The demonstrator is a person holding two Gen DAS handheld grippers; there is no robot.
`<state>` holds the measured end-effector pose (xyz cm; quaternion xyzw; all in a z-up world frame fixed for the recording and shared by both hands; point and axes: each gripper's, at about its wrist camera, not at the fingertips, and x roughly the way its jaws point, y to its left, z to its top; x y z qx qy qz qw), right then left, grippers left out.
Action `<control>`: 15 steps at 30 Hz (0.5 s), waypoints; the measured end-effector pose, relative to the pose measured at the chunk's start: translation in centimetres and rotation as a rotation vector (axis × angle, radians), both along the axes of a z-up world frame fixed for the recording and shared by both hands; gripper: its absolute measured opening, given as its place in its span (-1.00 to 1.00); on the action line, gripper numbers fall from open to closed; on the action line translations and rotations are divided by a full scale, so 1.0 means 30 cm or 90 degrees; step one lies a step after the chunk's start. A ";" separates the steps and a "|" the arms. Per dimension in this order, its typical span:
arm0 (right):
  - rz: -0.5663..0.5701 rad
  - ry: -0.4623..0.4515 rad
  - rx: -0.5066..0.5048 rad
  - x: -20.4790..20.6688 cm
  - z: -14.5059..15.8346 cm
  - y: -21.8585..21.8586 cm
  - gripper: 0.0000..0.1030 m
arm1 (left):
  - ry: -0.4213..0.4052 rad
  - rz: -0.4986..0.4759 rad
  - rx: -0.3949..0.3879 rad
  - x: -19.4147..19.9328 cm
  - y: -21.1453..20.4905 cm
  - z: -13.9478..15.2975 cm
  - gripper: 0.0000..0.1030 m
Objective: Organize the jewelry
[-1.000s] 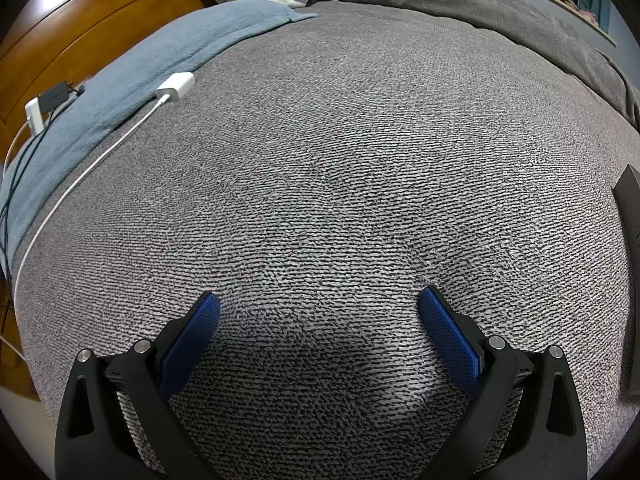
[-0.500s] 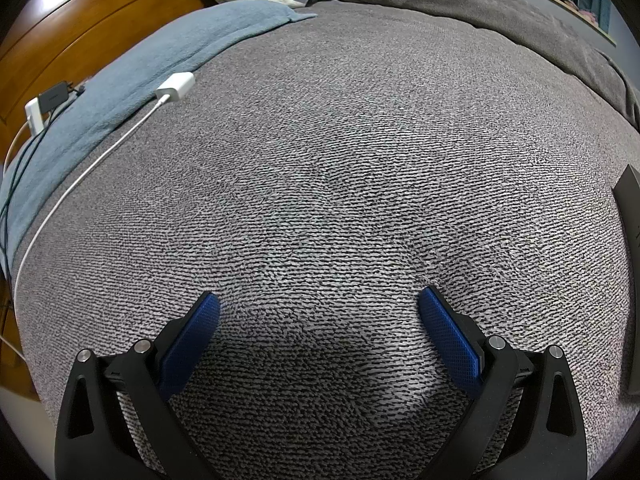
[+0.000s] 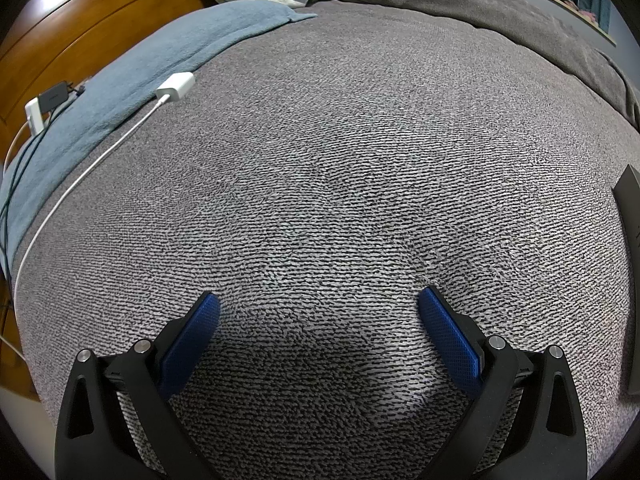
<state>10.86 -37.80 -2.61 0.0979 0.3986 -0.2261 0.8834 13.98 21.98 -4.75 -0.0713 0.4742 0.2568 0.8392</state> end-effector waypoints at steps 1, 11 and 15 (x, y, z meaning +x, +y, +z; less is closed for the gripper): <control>0.000 0.000 0.000 -0.003 0.000 -0.002 0.92 | 0.000 0.000 0.000 0.000 0.000 0.000 0.91; 0.000 0.000 0.000 0.000 0.000 0.000 0.92 | 0.000 0.000 0.000 0.000 0.000 0.000 0.91; 0.000 0.000 0.000 0.002 0.000 0.002 0.92 | 0.000 0.000 0.000 0.000 0.000 0.000 0.91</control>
